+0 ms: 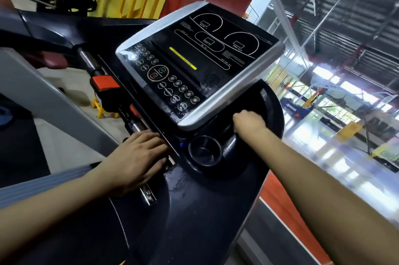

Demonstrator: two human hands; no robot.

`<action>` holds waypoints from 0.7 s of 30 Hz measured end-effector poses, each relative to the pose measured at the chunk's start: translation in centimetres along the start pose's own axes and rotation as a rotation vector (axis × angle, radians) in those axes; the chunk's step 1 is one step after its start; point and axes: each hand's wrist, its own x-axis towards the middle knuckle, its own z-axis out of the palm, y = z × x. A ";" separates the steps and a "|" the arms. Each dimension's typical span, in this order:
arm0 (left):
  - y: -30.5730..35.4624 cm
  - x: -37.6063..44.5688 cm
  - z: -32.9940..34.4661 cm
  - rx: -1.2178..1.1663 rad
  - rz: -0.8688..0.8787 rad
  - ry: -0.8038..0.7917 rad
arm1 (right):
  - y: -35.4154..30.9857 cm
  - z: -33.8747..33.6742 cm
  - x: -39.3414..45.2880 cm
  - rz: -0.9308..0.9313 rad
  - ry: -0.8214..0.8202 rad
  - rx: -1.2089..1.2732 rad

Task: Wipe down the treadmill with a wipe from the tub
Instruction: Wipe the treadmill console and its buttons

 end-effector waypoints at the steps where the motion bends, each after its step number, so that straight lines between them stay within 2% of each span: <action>1: 0.0 -0.1 0.1 -0.002 0.006 0.013 | -1.0 0.5 0.1 -0.033 -0.065 0.044; 4: 0.1 -0.1 0.2 0.000 0.013 0.029 | -2.9 2.6 0.2 -0.218 -0.285 0.145; 6: 0.2 0.0 0.3 0.001 0.006 0.044 | -2.3 3.2 0.8 -0.328 -0.353 0.057; 8: 0.3 0.0 0.3 0.004 0.002 0.060 | -0.8 3.6 1.9 -0.247 -0.265 -0.093; 10: 0.4 -0.2 0.4 0.006 -0.001 0.077 | 0.7 3.5 2.8 -0.066 -0.161 -0.228; 12: 0.5 -0.3 0.5 0.010 -0.010 0.080 | 0.9 3.0 3.2 0.018 -0.166 -0.266; 13: 0.6 -0.2 0.6 0.011 -0.011 0.079 | 0.4 3.0 3.1 -0.007 -0.184 -0.237; 16: 0.7 -0.1 0.8 0.021 -0.017 0.089 | -1.8 3.7 2.3 -0.350 -0.298 -0.093; 18: 0.8 -0.2 1.0 0.027 -0.016 0.095 | -1.5 3.7 1.9 -0.465 -0.327 -0.087; 19: 0.8 -0.2 1.0 0.026 -0.018 0.098 | -0.7 3.4 2.3 -0.428 -0.276 -0.163; 21: 0.8 -0.3 1.0 0.021 -0.020 0.104 | 1.2 2.5 3.4 -0.194 -0.171 -0.305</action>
